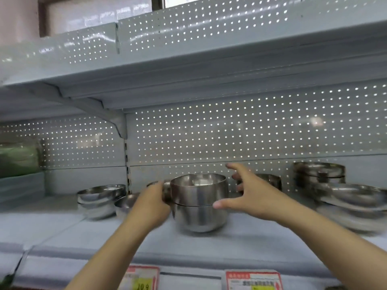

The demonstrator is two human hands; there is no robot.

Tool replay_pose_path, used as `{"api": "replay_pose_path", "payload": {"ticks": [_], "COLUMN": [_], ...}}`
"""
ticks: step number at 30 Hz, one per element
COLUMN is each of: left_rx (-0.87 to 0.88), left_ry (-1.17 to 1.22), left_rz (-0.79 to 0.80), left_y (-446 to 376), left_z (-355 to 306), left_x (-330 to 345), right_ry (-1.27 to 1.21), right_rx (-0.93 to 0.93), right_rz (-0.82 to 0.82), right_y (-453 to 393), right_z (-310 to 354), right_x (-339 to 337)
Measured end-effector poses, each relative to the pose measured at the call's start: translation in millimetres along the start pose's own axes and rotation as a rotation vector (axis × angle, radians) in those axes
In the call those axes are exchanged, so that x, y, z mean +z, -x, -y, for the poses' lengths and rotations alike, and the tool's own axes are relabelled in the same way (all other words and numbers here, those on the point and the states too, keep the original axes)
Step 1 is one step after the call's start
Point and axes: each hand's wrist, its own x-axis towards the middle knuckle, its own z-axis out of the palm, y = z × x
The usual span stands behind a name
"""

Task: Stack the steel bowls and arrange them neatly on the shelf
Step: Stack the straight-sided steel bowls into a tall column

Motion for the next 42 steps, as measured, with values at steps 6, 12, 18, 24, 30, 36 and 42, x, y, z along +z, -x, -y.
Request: {"api": "replay_pose_path", "payload": {"ticks": [6, 12, 18, 24, 30, 36, 42], "left_rx": [-0.043, -0.058, 0.006, 0.159, 0.254, 0.329, 0.334], "left_ry": [0.288, 0.297, 0.386, 0.343, 0.351, 0.286, 0.171], "left_rz": [0.434, 0.371, 0.139, 0.002, -0.034, -0.005, 0.079], "left_y": [1.6, -15.0, -81.1, -115.4, -123.8, -128.4, -129.2], "left_z": [29.6, 15.6, -52.8, -113.0, -103.9, -87.8, -85.7], "left_x": [10.2, 10.5, 22.3, 73.7, 139.1, 160.7, 166.4], "right_ry": [-0.342, -0.433, -0.453, -0.377, -0.354, -0.354, -0.370], "right_rx": [0.155, 0.139, 0.025, 0.051, 0.051, 0.129, 0.178], "right_rz": [-0.002, -0.097, -0.343, -0.445, -0.482, -0.498, -0.491], "right_y": [-7.6, -10.0, -54.7, -101.6, -104.8, -107.5, -102.9], "right_z": [-6.6, -7.1, -2.5, -40.3, -85.6, -111.6, -123.3], "right_x": [39.3, 37.2, -19.6, -58.7, -51.8, -43.3, -41.0]}}
